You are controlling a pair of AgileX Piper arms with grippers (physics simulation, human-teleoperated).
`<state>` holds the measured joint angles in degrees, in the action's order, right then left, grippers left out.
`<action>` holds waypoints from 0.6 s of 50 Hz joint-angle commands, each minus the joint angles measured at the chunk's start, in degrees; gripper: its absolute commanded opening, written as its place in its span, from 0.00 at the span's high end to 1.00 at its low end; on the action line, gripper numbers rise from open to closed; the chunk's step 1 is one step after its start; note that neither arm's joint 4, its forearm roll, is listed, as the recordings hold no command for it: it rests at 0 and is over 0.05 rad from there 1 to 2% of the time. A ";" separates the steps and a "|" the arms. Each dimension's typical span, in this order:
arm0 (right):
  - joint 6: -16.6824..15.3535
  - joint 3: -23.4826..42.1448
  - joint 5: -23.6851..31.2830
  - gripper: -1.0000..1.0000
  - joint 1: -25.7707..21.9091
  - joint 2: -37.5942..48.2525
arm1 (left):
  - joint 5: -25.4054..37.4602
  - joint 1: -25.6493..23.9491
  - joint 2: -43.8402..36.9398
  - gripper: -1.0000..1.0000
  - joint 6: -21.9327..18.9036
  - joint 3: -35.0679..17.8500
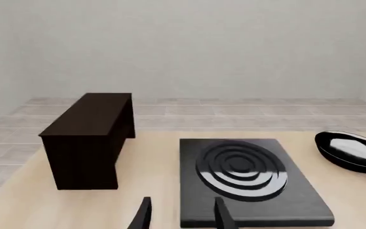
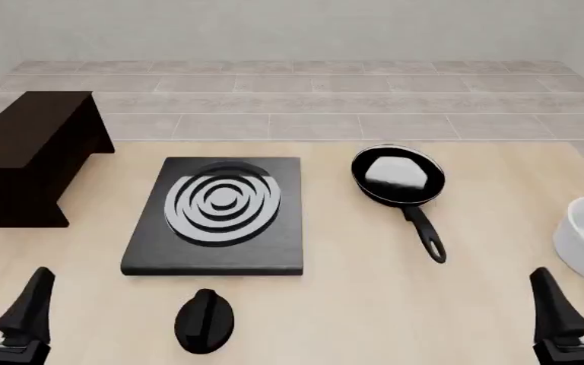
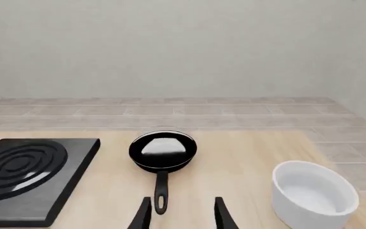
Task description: Put the frying pan on top of the cabinet.
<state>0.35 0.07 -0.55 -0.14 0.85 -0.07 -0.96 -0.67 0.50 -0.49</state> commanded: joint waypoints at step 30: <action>0.60 -0.02 -0.54 0.00 0.55 0.45 | -19.81 -13.15 -35.25 0.00 4.00 -8.92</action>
<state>0.36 0.07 -0.90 -0.01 1.30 -11.87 -7.56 -19.67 2.08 -3.97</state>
